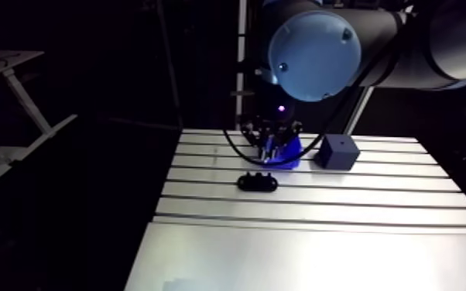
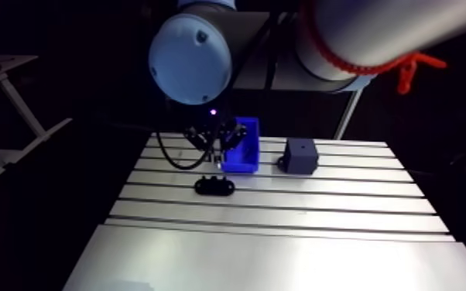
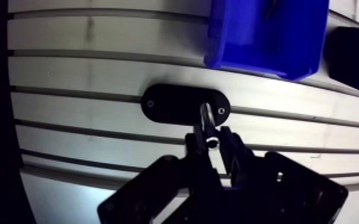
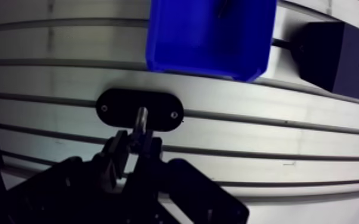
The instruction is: Pick up the M10 bolt and insert it into the hole until fully seated.
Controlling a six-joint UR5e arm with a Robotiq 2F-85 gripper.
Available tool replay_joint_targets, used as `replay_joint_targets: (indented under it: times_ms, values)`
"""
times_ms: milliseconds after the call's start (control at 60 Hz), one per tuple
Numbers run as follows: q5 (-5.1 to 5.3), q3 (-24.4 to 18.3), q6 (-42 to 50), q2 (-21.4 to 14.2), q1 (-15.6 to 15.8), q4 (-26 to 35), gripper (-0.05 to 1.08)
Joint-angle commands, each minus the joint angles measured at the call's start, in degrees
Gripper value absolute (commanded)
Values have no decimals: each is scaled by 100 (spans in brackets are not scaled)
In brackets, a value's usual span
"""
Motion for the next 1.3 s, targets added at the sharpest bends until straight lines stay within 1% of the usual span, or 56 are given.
replay_joint_targets:
  times_ms: [17, 50, 133, 150, 200, 217, 267, 283, 333, 350, 367, 400, 417, 433, 450, 467, 483, 500, 550, 567, 583, 617, 633, 650, 700, 717, 733, 750, 767, 783, 800, 817, 833, 850, 867, 883, 900, 917, 933, 950, 1000, 1033, 1133, 1250, 1300]
  values:
    - [39, -374, 1, -274, 65, 512, 105]
    - [45, -538, 1, -318, 78, 763, 106]
    - [46, -721, 1, -362, 79, 1050, 108]
    - [46, -825, 1, -372, 79, 1213, 108]
    - [46, -923, 1, -381, 78, 1365, 108]
    - [46, -1027, 1, -383, 78, 1522, 108]
    - [54, -1125, 1, -383, 78, 1657, 108]
    - [47, -1222, 1, -383, 86, 1797, 108]
    - [39, -1326, 1, -383, 79, 1930, 108]
    - [38, -1431, 1, -376, 49, 2077, 108]
    - [38, -1431, 1, -376, 49, 2077, 108]
    - [29, -1682, 1, -336, -6, 2447, 108]
    - [29, -1682, 1, -336, -6, 2447, 108]
    - [29, -1836, 1, -301, -31, 2685, 108]
    - [29, -1836, 1, -301, -31, 2685, 108]
    - [21, -1971, 1, -259, -65, 2916, 108]
    - [21, -1971, 1, -259, -65, 2916, 108]
    - [5, -2088, 1, -208, -115, 3114, 108]
    - [3, -2203, 1, -155, -175, 3279, 108]
    - [2, -2325, -14, -125, -244, 3371, 108]
    - [2, -2325, -14, -125, -244, 3371, 108]
    - [-13, -2500, -32, -71, -399, 3493, 108]
    - [-13, -2500, -32, -71, -399, 3493, 108]
    - [-15, -2571, -41, -45, -486, 3537, 108]
    - [-23, -2634, -65, -11, -559, 3581, 108]
    - [-46, -2689, -121, 16, -638, 3625, 108]
    - [-46, -2689, -121, 16, -638, 3625, 108]
    - [-65, -2727, -204, 58, -724, 3684, 108]
    - [-65, -2727, -204, 58, -724, 3684, 108]
    - [-90, -2777, -299, 94, -827, 3745, 108]
    - [-90, -2777, -299, 94, -827, 3745, 108]
    - [-94, -2822, -373, 129, -932, 3792, 108]
    - [-94, -2822, -373, 129, -932, 3792, 108]
    - [-94, -2851, -444, 157, -1037, 3821, 108]
    - [-94, -2851, -444, 157, -1037, 3821, 108]
    - [-94, -2893, -499, 176, -1150, 3848, 108]
    - [-94, -2893, -499, 176, -1150, 3848, 108]
    - [-94, -2929, -552, 194, -1249, 3867, 108]
    - [-94, -2929, -552, 194, -1249, 3867, 108]
    - [-94, -2957, -605, 212, -1331, 3877, 108]
    - [-117, -2984, -643, 237, -1381, 3871, 108]
    - [-153, -3086, -697, 337, -1453, 3872, 108]
    - [-214, -3160, -720, 488, -1602, 3887, 108]
    - [-234, -3207, -744, 611, -1652, 3897, 108]
    - [-267, -3208, -746, 667, -1677, 3888, 108]
